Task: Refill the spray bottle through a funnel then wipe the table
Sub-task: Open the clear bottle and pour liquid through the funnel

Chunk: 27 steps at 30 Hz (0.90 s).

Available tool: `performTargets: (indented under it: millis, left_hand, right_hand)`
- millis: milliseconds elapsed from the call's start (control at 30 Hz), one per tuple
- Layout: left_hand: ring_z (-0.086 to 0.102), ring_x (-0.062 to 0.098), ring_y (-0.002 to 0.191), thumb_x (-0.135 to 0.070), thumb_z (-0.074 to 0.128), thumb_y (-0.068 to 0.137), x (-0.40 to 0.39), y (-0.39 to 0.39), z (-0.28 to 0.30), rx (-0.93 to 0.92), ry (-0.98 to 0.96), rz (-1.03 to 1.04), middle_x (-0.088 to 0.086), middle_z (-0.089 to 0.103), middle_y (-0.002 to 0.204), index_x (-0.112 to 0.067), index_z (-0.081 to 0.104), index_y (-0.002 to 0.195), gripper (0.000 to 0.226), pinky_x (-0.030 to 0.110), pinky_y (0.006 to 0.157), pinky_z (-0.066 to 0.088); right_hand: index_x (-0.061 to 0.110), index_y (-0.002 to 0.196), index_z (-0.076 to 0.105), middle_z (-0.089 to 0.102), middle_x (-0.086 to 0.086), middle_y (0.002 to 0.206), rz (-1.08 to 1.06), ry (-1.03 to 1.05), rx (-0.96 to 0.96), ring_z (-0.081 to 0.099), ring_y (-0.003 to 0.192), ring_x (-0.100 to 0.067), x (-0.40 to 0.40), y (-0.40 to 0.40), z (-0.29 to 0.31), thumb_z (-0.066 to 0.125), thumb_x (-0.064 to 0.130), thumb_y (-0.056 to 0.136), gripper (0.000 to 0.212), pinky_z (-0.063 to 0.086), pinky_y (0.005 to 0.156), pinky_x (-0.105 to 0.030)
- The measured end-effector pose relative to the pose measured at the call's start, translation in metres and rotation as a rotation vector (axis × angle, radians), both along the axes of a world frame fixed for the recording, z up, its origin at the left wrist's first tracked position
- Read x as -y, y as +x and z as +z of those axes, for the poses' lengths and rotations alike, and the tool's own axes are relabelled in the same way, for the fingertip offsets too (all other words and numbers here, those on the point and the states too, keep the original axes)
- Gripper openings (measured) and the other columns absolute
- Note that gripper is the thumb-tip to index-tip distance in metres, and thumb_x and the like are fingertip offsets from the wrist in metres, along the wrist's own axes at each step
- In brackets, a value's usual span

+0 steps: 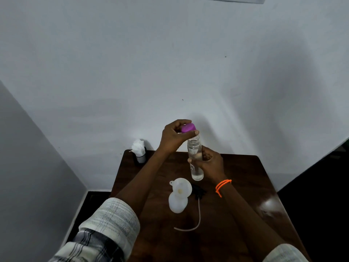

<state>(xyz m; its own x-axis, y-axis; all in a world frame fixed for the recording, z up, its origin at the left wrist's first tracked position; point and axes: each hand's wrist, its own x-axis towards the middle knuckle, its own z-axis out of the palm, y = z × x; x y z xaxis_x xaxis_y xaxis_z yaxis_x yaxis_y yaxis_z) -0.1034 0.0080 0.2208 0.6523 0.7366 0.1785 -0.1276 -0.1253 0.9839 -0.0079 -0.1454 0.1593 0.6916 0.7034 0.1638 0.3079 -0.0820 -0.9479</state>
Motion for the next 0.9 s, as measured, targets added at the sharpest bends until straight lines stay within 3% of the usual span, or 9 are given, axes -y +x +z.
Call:
performTargets:
  millis: [200, 300, 500, 600, 733, 900]
  left_hand:
    - [0.070, 0.022, 0.084, -0.017, 0.079, 0.080, 0.001, -0.007, -0.013, 0.002, -0.202, 0.008, 0.015, 0.075, 0.093, -0.012, 0.071, 0.100, 0.022, 0.043, 0.087, 0.061]
    - [0.065, 0.025, 0.075, -0.008, 0.062, 0.092, 0.002, -0.017, -0.020, 0.009, -0.351, 0.027, 0.015, 0.071, 0.087, -0.007, 0.063, 0.097, 0.005, 0.038, 0.074, 0.060]
    - [0.054, 0.023, 0.054, -0.022, 0.049, 0.090, -0.002, -0.046, -0.058, -0.191, -0.386, 0.128, 0.015, 0.066, 0.074, -0.004, 0.060, 0.090, 0.021, 0.029, 0.050, 0.045]
    - [0.056, 0.022, 0.049, -0.029, 0.058, 0.097, 0.003, -0.061, -0.082, -0.313, -0.339, 0.166, 0.016, 0.066, 0.068, -0.004, 0.062, 0.087, 0.027, 0.028, 0.046, 0.046]
    - [0.060, 0.018, 0.048, -0.026, 0.077, 0.087, 0.009, -0.079, -0.121, -0.477, -0.262, 0.133, 0.013, 0.070, 0.065, -0.006, 0.065, 0.084, 0.024, 0.028, 0.048, 0.050]
    - [0.061, 0.016, 0.050, -0.027, 0.083, 0.082, 0.020, -0.093, -0.146, -0.574, -0.246, 0.111, 0.014, 0.073, 0.069, -0.009, 0.074, 0.088, 0.022, 0.023, 0.045, 0.046]
  right_hand:
    - [0.021, 0.103, 0.078, 0.080, 0.003, 0.094, -0.006, -0.004, 0.009, 0.077, 0.091, -0.016, 0.006, 0.008, -0.004, 0.095, 0.013, 0.065, 0.043, 0.062, 0.087, -0.043]
    - [0.019, 0.104, 0.078, 0.080, 0.003, 0.095, 0.000, -0.023, 0.015, 0.077, 0.091, -0.015, 0.012, 0.012, -0.007, 0.095, 0.011, 0.064, 0.045, 0.062, 0.086, -0.040]
    - [0.019, 0.107, 0.078, 0.080, 0.006, 0.097, -0.004, -0.082, 0.031, 0.076, 0.092, -0.012, 0.030, 0.016, -0.022, 0.097, 0.010, 0.061, 0.051, 0.061, 0.083, -0.033]
    - [0.022, 0.110, 0.078, 0.080, 0.008, 0.098, 0.000, -0.118, 0.064, 0.076, 0.093, -0.009, 0.040, 0.015, -0.032, 0.096, 0.009, 0.060, 0.055, 0.060, 0.083, -0.030]
    - [0.027, 0.119, 0.074, 0.078, 0.014, 0.105, 0.026, -0.189, 0.106, 0.073, 0.098, -0.002, 0.052, 0.012, -0.046, 0.097, 0.011, 0.058, 0.067, 0.058, 0.085, -0.024]
    - [0.027, 0.119, 0.074, 0.075, 0.017, 0.111, 0.075, -0.283, 0.169, 0.069, 0.102, 0.005, 0.063, 0.009, -0.063, 0.097, 0.012, 0.058, 0.067, 0.056, 0.088, -0.019]
